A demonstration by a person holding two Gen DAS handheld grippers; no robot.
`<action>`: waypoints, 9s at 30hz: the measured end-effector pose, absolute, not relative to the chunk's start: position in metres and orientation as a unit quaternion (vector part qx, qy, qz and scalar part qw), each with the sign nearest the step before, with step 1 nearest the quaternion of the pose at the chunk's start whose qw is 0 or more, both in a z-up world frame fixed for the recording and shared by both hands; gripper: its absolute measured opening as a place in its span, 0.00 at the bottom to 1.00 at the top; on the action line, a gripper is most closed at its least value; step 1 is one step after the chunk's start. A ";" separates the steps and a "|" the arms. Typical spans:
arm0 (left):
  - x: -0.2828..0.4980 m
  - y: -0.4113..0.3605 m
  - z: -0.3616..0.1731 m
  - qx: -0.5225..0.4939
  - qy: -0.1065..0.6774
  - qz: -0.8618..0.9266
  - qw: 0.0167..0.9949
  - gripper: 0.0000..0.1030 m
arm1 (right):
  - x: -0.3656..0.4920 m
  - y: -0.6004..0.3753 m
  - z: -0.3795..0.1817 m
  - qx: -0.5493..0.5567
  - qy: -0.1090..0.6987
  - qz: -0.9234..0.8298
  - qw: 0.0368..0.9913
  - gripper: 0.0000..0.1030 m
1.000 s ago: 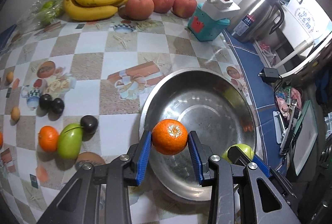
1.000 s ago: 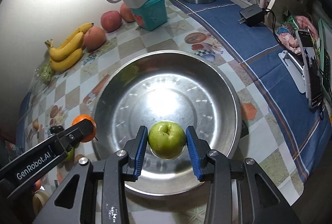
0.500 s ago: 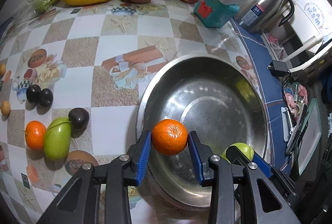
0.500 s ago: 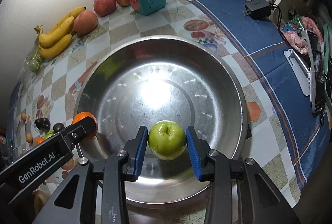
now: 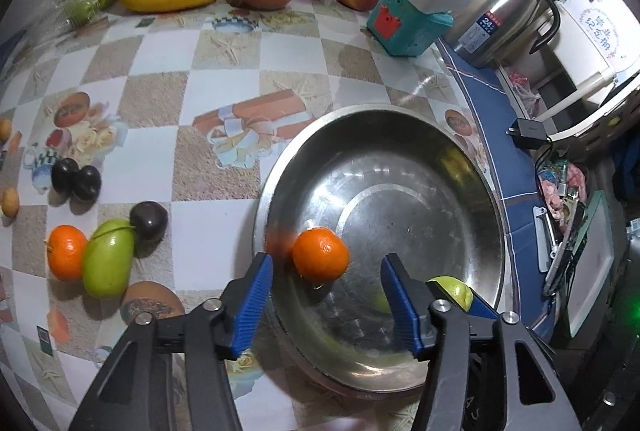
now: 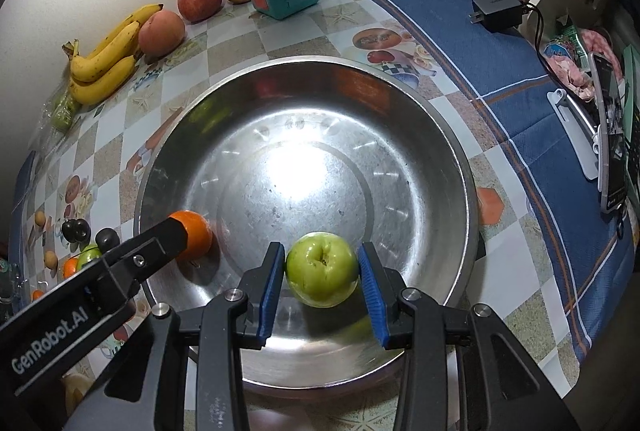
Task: Organize fruits
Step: 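Open both tools to drop the green apple and mandarin into the basin, then withdraw both tools from the basin toward the remaining fruits, then grasp the green pear with the right tool while the left tool grasps a mandarin, then lift the green pear and mandarin and carry both toward the steel basin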
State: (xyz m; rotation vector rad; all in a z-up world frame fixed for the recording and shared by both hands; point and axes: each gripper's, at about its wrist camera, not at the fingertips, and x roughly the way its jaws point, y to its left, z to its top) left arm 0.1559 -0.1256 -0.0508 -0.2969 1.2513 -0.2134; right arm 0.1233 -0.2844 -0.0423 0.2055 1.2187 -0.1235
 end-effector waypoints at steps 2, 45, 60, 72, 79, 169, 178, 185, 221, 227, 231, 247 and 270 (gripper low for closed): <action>0.154 -0.123 -0.047 -0.140 0.578 -0.097 0.798 0.60 | 0.123 -0.285 -0.042 0.096 0.570 -0.058 0.814 0.39; 0.073 -0.002 -0.014 -0.065 0.504 0.110 0.854 1.00 | 0.085 -0.239 -0.003 0.033 0.467 -0.025 0.883 0.97; 0.049 0.015 -0.003 -0.061 0.469 0.132 0.871 1.00 | 0.064 -0.221 0.013 0.019 0.432 0.011 0.901 0.97; 0.047 0.038 -0.008 -0.076 0.475 0.160 0.862 1.00 | 0.054 -0.189 0.022 -0.032 0.406 0.055 0.912 0.97; 0.046 0.054 -0.010 -0.096 0.478 0.170 0.857 1.00 | 0.059 -0.170 0.019 -0.042 0.418 0.081 0.904 0.97; 0.146 0.076 -0.079 -0.271 0.591 0.091 0.755 0.82 | 0.156 -0.096 -0.071 0.120 0.604 0.198 0.763 0.40; 0.145 0.068 -0.087 -0.265 0.607 0.087 0.745 0.75 | 0.152 -0.106 -0.068 0.130 0.610 0.184 0.760 0.40; 0.144 0.060 -0.083 -0.258 0.607 0.075 0.748 0.65 | 0.149 -0.112 -0.065 0.130 0.614 0.172 0.760 0.40; 0.133 0.084 -0.079 -0.313 0.589 0.088 0.740 0.39 | 0.157 -0.104 -0.080 0.147 0.610 0.183 0.757 0.40; 0.132 0.086 -0.081 -0.307 0.590 0.096 0.741 0.39 | 0.156 -0.100 -0.079 0.136 0.607 0.182 0.762 0.37; 0.132 0.086 -0.080 -0.303 0.589 0.099 0.742 0.39 | 0.154 -0.097 -0.078 0.121 0.604 0.181 0.767 0.37; 0.133 0.084 -0.079 -0.286 0.589 0.110 0.748 0.39 | 0.148 -0.088 -0.073 0.079 0.592 0.197 0.778 0.37; 0.123 0.071 -0.034 -0.250 0.532 0.126 0.799 0.39 | 0.139 -0.117 -0.015 0.039 0.521 0.167 0.836 0.37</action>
